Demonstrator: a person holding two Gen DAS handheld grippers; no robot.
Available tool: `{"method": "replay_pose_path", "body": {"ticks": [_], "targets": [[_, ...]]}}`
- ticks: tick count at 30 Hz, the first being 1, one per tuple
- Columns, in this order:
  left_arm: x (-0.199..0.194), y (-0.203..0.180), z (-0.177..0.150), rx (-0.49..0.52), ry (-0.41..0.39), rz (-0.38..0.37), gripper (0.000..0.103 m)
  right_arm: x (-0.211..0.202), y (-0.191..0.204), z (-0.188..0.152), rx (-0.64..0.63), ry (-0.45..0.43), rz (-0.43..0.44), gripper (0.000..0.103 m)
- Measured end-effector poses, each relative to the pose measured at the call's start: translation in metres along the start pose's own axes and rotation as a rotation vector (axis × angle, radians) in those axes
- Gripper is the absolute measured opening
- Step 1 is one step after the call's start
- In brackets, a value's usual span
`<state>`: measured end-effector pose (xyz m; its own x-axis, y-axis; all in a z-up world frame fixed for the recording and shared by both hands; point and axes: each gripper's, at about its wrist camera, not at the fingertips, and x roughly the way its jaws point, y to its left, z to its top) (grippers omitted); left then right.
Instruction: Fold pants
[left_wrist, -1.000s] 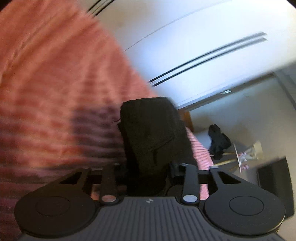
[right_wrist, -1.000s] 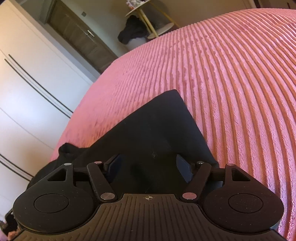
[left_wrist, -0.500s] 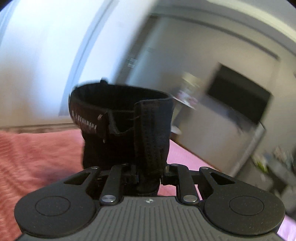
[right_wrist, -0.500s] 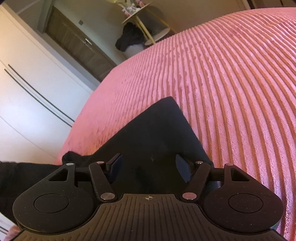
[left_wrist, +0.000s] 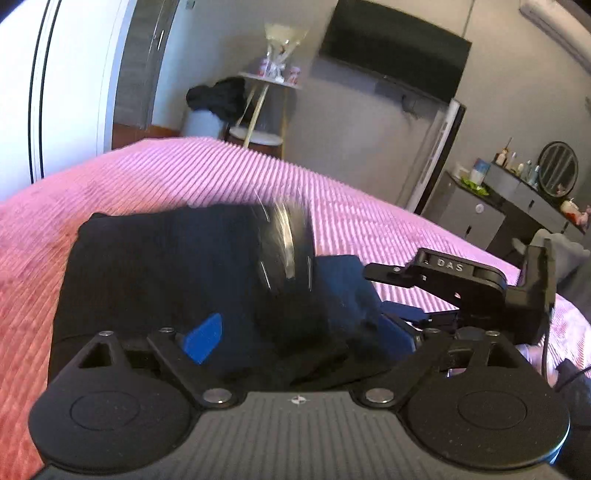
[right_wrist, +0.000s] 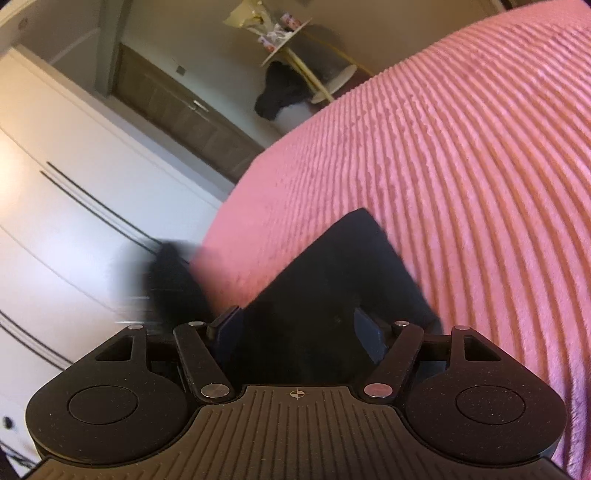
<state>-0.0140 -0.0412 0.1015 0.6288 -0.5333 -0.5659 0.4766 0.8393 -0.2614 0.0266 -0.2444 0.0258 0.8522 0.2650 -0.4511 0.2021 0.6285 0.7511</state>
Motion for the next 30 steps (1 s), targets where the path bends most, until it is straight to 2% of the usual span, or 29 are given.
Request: {"method": "replay_pose_path", "body": {"ticks": [2,4,8,11,13,16,19,25,27,28,30], "targets": [[-0.014,0.004,0.0,-0.032,-0.019,0.044,0.093,-0.002,0.001,-0.002,0.009,0.026,0.034,0.076],[-0.03,0.02,0.003,-0.095,-0.059,0.133,0.098,0.0,0.003,-0.004,0.012,0.063,0.057,0.078],[-0.043,0.083,0.009,-0.321,-0.059,0.33,0.099,0.012,0.007,-0.01,0.037,0.164,0.073,0.079],[-0.044,0.119,-0.001,-0.462,-0.041,0.41,0.099,0.014,0.013,-0.015,0.014,0.198,0.046,0.079],[-0.037,0.135,-0.012,-0.519,0.013,0.423,0.099,0.016,0.014,-0.016,0.021,0.227,0.049,0.082],[-0.023,0.143,-0.016,-0.527,0.081,0.436,0.099,0.024,0.013,-0.017,0.024,0.266,0.046,0.082],[-0.013,0.15,-0.017,-0.524,0.094,0.439,0.099,0.047,0.015,-0.02,0.015,0.358,0.035,0.081],[-0.006,0.161,-0.027,-0.607,0.109,0.399,0.099,0.073,0.017,-0.021,0.059,0.387,0.096,0.091],[-0.005,0.16,-0.031,-0.617,0.101,0.395,0.099,0.077,0.017,-0.022,0.062,0.389,0.108,0.08],[-0.005,0.16,-0.031,-0.617,0.095,0.392,0.099,0.079,0.015,-0.023,0.073,0.393,0.111,0.062],[-0.006,0.159,-0.03,-0.617,0.089,0.386,0.099,0.081,0.01,-0.024,0.098,0.401,0.146,0.056]]}}
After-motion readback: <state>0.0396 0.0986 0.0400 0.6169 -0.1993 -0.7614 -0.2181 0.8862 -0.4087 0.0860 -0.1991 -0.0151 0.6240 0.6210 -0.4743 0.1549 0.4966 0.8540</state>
